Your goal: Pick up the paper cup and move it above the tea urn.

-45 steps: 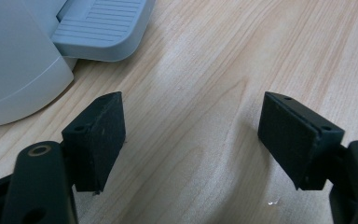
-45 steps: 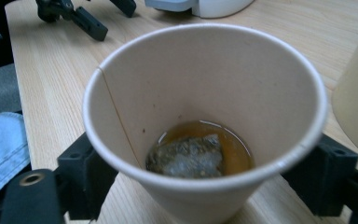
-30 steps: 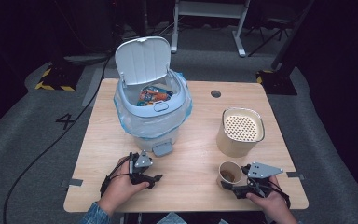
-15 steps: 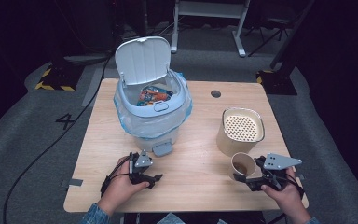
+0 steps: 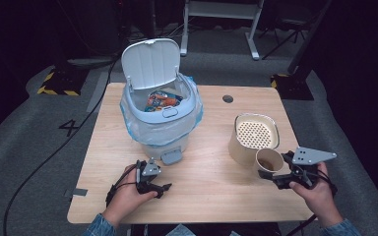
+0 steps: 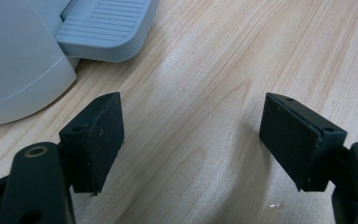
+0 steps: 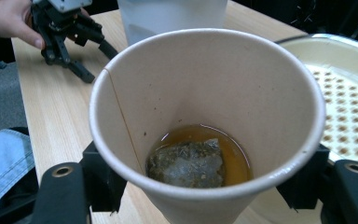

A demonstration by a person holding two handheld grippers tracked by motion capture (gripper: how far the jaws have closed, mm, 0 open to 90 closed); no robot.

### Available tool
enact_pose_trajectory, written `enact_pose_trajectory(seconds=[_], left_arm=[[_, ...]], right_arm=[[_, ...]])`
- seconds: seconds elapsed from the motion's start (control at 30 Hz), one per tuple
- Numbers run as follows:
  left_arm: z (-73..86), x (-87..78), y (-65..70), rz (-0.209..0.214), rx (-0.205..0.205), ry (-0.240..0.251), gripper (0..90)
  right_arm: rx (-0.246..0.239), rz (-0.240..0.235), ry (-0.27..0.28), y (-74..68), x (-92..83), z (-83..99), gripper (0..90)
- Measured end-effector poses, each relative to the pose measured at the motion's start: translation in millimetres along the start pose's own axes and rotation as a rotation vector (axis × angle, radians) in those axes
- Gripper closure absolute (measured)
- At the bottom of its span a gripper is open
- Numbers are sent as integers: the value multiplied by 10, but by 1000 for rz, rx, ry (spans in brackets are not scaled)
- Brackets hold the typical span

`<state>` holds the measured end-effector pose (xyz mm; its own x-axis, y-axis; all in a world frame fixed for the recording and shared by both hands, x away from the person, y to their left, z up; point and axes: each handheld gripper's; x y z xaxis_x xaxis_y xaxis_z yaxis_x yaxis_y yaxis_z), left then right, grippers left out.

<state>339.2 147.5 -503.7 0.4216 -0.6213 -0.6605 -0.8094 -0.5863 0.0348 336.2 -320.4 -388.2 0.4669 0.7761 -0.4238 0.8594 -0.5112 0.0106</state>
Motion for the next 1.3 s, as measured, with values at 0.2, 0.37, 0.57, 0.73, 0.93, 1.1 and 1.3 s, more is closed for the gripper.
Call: enact_pose_trajectory(seconds=[0.2,0.37,0.57,0.73,0.93,1.1,1.3], left_arm=[[-3,4,6,-5,12,-5,224],[-1,5,11,-7,12,-4,224],[-1,4,11,-7,12,-4,224],[-2,4,9,-7,11,-4,224],[-1,2,7,-5,9,-6,225],[-1,2,8,-6,10,-6,224],[5,-6,6,-8,5,-8,225]], right_arm=[[5,19,16,91,-75,-199,306],[9,48,29,175,-128,-346,306],[22,80,43,320,-174,-482,305],[50,105,56,490,-144,-536,305],[81,139,81,691,-34,-567,305],[88,162,82,817,100,-581,304],[80,190,48,911,222,-562,304]])
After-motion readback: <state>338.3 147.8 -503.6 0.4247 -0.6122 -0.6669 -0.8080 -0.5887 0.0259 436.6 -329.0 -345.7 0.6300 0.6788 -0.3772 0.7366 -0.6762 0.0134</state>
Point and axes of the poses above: each handheld gripper's, and its own axes: x roughly forward along the jaws, z roughly out of its underside, y roughly to its right, and after that the axes turned 4 degrees about y, right-handed
